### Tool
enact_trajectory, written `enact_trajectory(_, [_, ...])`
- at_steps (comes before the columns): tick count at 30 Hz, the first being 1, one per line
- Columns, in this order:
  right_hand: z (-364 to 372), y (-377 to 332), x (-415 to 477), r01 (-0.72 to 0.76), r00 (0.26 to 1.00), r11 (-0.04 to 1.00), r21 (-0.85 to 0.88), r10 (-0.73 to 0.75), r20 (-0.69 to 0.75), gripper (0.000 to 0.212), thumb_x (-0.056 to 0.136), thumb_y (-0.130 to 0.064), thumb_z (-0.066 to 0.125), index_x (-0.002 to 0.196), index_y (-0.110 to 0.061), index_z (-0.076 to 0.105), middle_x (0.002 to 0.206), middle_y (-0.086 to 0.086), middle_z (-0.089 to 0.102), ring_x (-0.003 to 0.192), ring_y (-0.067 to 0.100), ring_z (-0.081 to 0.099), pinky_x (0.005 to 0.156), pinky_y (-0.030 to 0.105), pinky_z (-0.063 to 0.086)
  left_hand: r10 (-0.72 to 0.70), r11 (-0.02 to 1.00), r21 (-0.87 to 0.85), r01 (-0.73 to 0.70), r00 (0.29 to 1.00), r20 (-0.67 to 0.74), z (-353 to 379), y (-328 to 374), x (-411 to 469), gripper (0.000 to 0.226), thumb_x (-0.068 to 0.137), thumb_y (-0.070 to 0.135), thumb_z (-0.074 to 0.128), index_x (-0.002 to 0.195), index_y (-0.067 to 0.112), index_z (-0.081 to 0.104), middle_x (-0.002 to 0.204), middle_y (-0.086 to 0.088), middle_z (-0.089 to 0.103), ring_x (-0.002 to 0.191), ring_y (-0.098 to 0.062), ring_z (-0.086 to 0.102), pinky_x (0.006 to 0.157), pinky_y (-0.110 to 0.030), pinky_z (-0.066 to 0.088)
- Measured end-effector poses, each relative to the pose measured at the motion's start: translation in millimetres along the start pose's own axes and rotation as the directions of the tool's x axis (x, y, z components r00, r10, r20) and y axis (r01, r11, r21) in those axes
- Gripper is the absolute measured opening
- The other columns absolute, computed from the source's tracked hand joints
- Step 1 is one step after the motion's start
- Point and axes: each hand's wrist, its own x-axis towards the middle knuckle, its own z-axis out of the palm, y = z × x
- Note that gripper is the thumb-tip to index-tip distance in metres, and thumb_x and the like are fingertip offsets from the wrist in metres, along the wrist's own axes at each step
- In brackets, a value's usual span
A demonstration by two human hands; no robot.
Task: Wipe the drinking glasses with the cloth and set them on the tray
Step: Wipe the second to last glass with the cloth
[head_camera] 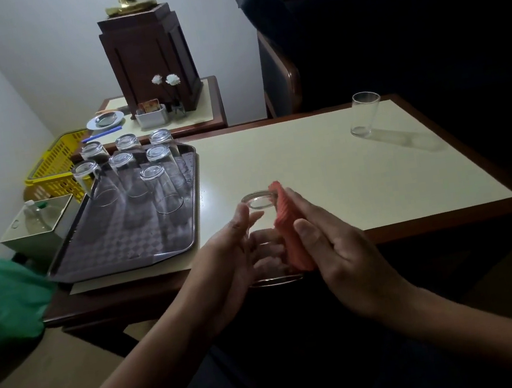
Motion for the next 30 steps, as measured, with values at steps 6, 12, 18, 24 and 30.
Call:
enact_trajectory(6, [11,0,-12,0.240,0.968,0.936,-0.259,-0.251,-0.013,0.043,0.106,-0.039,0.059,0.145,-0.023,0.064,0.151,-0.003,0.054,0.141,0.014,0.052,0.115,0.032,0.046,-0.059,0.998,0.020,0.058,0.995,0.075,-6,5,-2,0.058,0.102,0.057,0.046,0.141,0.018,0.062,0.136,-0.025,0.054,0.116,-0.034,0.050,0.081,-0.036,0.051])
enact_trajectory(12, [9,-5,-3,-0.372,0.927,0.804,0.465,0.346,0.144,0.028,0.108,-0.033,0.054,0.129,-0.025,0.071,0.123,0.004,0.077,0.112,0.017,0.073,0.091,0.034,0.061,0.059,0.998,0.026,-0.058,0.997,-0.043,-9,13,-3,0.052,0.087,0.046,0.068,0.130,0.017,0.064,0.104,-0.002,0.063,0.092,-0.015,0.051,0.072,-0.028,0.043])
enact_trajectory(18, [-15,0,12,-0.187,0.977,0.865,0.466,0.213,-0.002,0.029,0.107,-0.011,0.058,0.134,-0.015,0.070,0.133,0.000,0.074,0.129,0.018,0.068,0.103,0.033,0.058,0.081,0.996,-0.023,-0.087,0.980,-0.183,-10,11,-1,0.062,0.076,0.032,0.077,0.130,0.007,0.060,0.129,-0.018,0.069,0.119,-0.030,0.068,0.082,-0.040,0.062])
enact_trajectory(24, [-40,10,20,0.600,0.799,0.673,-0.432,-0.527,0.290,0.029,0.100,-0.016,0.070,0.127,-0.008,0.075,0.144,0.012,0.065,0.143,0.024,0.053,0.120,0.040,0.044,-0.118,0.992,-0.057,0.112,0.988,-0.101,-6,11,-2,0.051,0.087,0.031,0.071,0.130,0.005,0.061,0.109,-0.017,0.069,0.083,-0.027,0.071,0.071,-0.033,0.061])
enact_trajectory(30, [-51,6,20,0.229,0.972,0.959,-0.166,-0.214,0.101,0.053,0.102,-0.002,0.063,0.153,-0.015,0.054,0.162,-0.005,0.049,0.152,0.010,0.043,0.116,0.024,0.046,-0.185,0.982,-0.032,0.186,0.983,0.020,-18,21,-1,0.050,0.089,0.038,0.073,0.115,-0.004,0.066,0.102,-0.027,0.066,0.075,-0.031,0.059,0.062,-0.029,0.054])
